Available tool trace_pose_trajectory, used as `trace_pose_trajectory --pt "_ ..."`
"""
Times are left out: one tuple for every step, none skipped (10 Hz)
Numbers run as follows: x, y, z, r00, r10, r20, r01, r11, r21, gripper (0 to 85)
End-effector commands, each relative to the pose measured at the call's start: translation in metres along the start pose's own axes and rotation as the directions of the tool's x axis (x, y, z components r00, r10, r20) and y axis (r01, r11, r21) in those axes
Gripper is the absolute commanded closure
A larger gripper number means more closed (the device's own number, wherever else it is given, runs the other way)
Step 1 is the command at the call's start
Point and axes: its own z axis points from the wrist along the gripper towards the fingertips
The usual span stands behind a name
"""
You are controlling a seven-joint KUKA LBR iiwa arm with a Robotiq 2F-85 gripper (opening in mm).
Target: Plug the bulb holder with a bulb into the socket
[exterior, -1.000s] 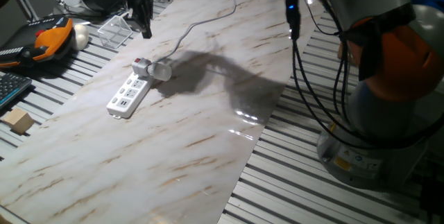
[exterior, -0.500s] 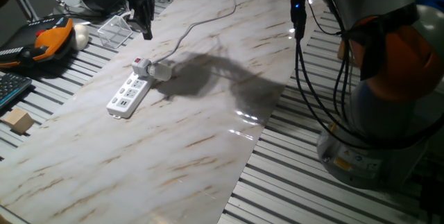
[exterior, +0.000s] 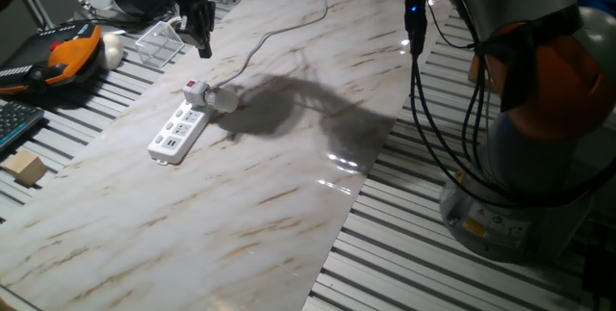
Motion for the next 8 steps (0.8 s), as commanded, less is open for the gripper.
trace_pose_trajectory --pt "-0.0002 -0.0006 0.0001 1.000 0.000 -0.003 0.000 1.000 -0.002 85.0" --pt "-0.0003 -0.0004 0.0004 1.000 0.000 -0.003 0.000 1.000 -0.004 85.0" --pt "-0.0002 0.0002 0.0005 1.000 -0.003 0.008 0.003 1.000 0.005 85.0" --pt "-0.0009 0.0000 0.0008 1.000 -0.003 0.009 0.003 1.000 0.005 85.0" --pt "-0.0016 -0.0003 0.0011 1.000 -0.008 0.010 0.008 1.000 0.001 85.0" --pt "-0.0018 -0.0004 0.0012 1.000 -0.009 0.009 0.009 1.000 -0.001 85.0" --pt "-0.0018 -0.0006 0.0010 1.000 -0.011 0.004 0.011 1.000 -0.005 85.0" --pt "-0.0018 -0.0009 0.0006 1.000 -0.013 0.001 0.013 1.000 -0.006 85.0"
